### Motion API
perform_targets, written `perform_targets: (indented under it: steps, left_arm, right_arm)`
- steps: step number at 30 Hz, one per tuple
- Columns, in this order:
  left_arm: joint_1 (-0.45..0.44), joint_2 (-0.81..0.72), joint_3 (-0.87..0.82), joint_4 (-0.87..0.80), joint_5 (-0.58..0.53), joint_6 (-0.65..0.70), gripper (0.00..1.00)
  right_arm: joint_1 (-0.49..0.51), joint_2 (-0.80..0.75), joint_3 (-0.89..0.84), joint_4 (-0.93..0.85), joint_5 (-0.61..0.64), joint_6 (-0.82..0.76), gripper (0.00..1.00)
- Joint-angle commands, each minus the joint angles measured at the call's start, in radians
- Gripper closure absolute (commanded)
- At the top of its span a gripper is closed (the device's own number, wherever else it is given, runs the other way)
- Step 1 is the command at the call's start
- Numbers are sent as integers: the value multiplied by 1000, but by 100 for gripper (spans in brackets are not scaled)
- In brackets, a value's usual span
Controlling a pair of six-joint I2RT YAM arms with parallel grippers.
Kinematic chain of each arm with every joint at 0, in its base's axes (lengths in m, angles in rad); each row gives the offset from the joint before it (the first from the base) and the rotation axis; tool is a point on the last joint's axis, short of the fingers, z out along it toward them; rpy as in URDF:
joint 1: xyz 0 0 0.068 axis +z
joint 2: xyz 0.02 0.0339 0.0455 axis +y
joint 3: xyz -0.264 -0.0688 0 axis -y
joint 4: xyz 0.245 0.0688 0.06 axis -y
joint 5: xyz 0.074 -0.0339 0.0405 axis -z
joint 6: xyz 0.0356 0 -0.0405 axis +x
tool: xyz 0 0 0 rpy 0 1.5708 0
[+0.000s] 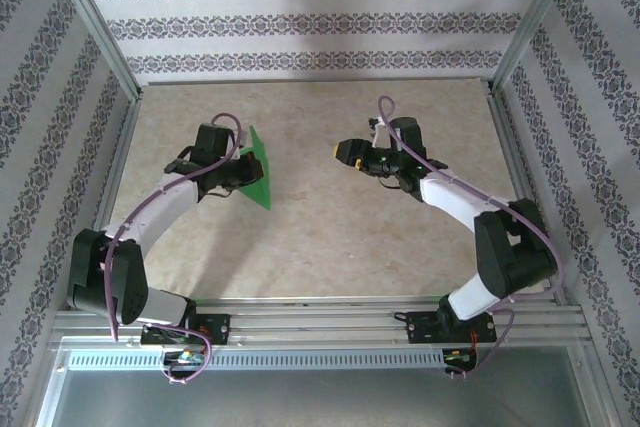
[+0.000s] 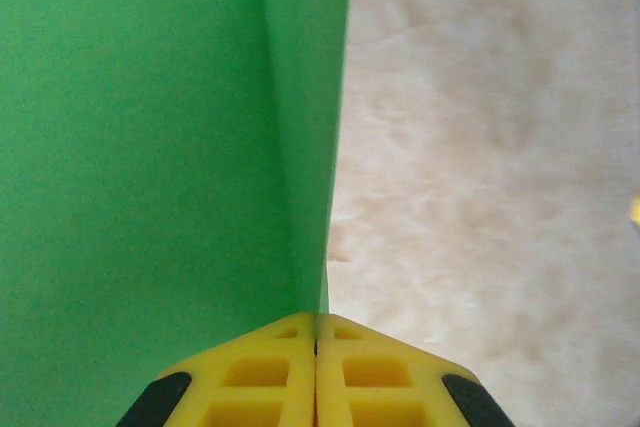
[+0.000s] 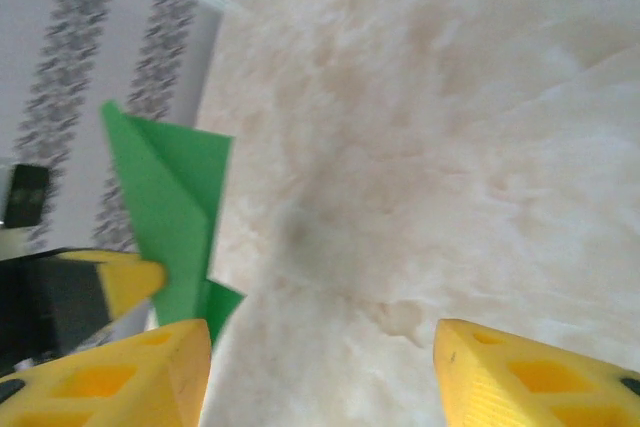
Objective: Fold a paper plane with a square sheet of paper (pick it up from the middle)
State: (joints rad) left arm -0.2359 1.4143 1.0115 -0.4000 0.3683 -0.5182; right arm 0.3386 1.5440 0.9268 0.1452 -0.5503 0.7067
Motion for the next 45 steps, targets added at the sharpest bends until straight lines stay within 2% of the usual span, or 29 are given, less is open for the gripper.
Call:
perform_targets:
  steps: [1,5,9,13,17,27,31,39,45]
  left_arm:
    - [-32,-8,81,-317,-263,155,91]
    - [-91,53,171,-428,-442,163,91]
    - [-169,163,262,-522,-576,132,91]
    - [-238,281,334,-575,-676,92,89]
    - [-287,384,381,-576,-727,55,89]
    - [-400,693,631,-783,-926,-36,89]
    - [-424,770,699,-807,-940,-64,88]
    - [-460,878,765,-810,-896,-95,78]
    - [-477,893,773,-795,-869,-89,77]
  right_arm:
    - [14,-37,-2,-189,182,-89,37]
    - [16,-51,5,-218,207,-83,37]
    - [14,-63,24,-239,217,-71,37]
    - [3,-71,20,-245,219,-96,37]
    - [-14,-65,13,-237,178,-159,37]
    - [-64,-129,-26,-238,139,-207,36]
    - [-95,-151,-41,-238,141,-198,36]
    - [-159,-181,-74,-230,164,-161,36]
    - [-161,-155,-74,-206,145,-133,36]
